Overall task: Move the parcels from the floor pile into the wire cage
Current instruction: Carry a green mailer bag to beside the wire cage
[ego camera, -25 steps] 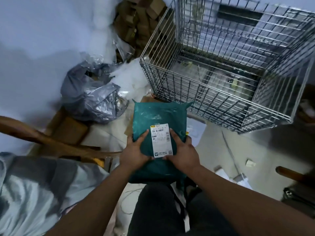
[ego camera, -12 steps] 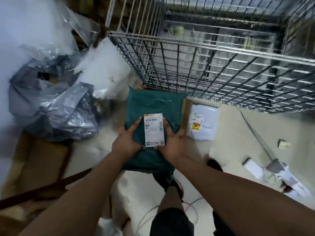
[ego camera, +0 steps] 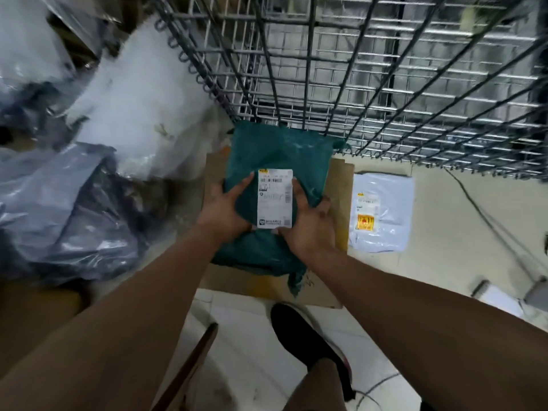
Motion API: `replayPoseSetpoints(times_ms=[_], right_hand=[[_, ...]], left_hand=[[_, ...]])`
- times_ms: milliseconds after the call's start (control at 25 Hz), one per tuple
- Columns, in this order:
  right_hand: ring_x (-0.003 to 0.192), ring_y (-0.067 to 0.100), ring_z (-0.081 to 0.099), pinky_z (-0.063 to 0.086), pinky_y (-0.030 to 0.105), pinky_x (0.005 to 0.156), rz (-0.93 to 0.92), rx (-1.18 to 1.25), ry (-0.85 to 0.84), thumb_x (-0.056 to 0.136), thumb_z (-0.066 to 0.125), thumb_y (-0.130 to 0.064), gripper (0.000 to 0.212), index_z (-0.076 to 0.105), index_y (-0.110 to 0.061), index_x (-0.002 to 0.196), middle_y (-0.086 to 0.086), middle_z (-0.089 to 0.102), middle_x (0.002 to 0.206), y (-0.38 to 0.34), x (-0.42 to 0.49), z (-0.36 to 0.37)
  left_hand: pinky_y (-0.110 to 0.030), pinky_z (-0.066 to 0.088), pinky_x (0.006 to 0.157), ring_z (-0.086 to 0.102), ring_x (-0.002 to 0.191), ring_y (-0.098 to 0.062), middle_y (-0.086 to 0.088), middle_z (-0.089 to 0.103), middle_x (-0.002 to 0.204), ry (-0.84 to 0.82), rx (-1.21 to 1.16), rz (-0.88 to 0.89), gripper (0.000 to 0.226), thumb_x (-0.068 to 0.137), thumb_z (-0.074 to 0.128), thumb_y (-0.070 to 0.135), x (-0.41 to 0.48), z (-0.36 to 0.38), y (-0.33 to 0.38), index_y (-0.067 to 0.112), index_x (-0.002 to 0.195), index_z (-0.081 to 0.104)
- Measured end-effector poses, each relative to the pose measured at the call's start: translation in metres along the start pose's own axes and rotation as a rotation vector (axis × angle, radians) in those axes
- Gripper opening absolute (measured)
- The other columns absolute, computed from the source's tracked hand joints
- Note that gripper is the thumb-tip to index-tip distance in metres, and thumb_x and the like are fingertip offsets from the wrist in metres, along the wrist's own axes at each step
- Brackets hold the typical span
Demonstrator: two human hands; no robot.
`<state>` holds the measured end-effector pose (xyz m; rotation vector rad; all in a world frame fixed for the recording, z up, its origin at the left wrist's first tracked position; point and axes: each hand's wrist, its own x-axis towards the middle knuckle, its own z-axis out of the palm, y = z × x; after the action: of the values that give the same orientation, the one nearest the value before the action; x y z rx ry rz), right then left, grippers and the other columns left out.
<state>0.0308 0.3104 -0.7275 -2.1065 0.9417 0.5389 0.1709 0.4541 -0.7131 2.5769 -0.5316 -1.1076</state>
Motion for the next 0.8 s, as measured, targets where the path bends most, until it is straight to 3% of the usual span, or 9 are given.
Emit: replayPoseSetpoints(times_ms=[160, 360, 480, 640, 800], right_hand=[[0.124, 0.047, 0.047, 0.048, 0.048, 0.105, -0.013, -0.046, -0.001, 0.082, 0.073, -0.057, 0.107, -0.004, -0.051, 0.156, 0.021, 0.017, 0.151, 0.007, 0.014, 0.005], [0.136, 0.050, 0.038, 0.043, 0.054, 0.110, 0.014, -0.051, -0.048, 0.079, 0.073, -0.059, 0.107, -0.006, -0.056, 0.152, 0.023, 0.019, 0.155, -0.001, 0.002, -0.019], [0.135, 0.048, 0.038, 0.044, 0.052, 0.109, -0.036, -0.045, -0.086, 0.081, 0.070, -0.059, 0.103, 0.000, -0.051, 0.155, 0.021, 0.025, 0.152, -0.013, -0.027, -0.064], [0.131, 0.042, 0.047, 0.048, 0.043, 0.102, -0.137, -0.067, -0.095, 0.085, 0.072, -0.048, 0.101, 0.007, -0.037, 0.161, 0.022, 0.034, 0.150, -0.029, -0.076, -0.150], [0.121, 0.040, 0.055, 0.052, 0.041, 0.091, -0.191, -0.067, -0.114, 0.078, 0.069, -0.045, 0.089, 0.029, -0.027, 0.155, 0.018, 0.052, 0.139, -0.040, -0.146, -0.246]], left_hand=[[-0.041, 0.036, 0.117, 0.041, 0.140, -0.041, -0.011, 0.009, 0.161, -0.025, -0.002, -0.050, 0.116, 0.073, 0.090, 0.026, 0.011, 0.012, 0.002, 0.061, 0.155, 0.014], [-0.043, 0.036, 0.116, 0.035, 0.145, -0.039, -0.012, 0.006, 0.165, 0.020, 0.038, -0.054, 0.100, 0.082, 0.082, 0.035, -0.020, 0.006, 0.035, 0.047, 0.160, 0.019], [-0.047, 0.046, 0.110, 0.043, 0.141, -0.037, -0.010, 0.017, 0.164, 0.051, 0.067, 0.024, 0.092, 0.084, 0.078, 0.033, -0.058, -0.014, 0.077, 0.041, 0.160, 0.027], [-0.048, 0.046, 0.109, 0.040, 0.143, -0.029, -0.006, 0.030, 0.160, 0.047, 0.014, 0.081, 0.096, 0.079, 0.082, 0.031, -0.112, -0.059, 0.142, 0.039, 0.159, 0.029], [-0.047, 0.047, 0.107, 0.043, 0.141, -0.023, 0.000, 0.035, 0.158, 0.042, -0.002, 0.079, 0.099, 0.075, 0.084, 0.034, -0.181, -0.116, 0.221, 0.042, 0.158, 0.030]])
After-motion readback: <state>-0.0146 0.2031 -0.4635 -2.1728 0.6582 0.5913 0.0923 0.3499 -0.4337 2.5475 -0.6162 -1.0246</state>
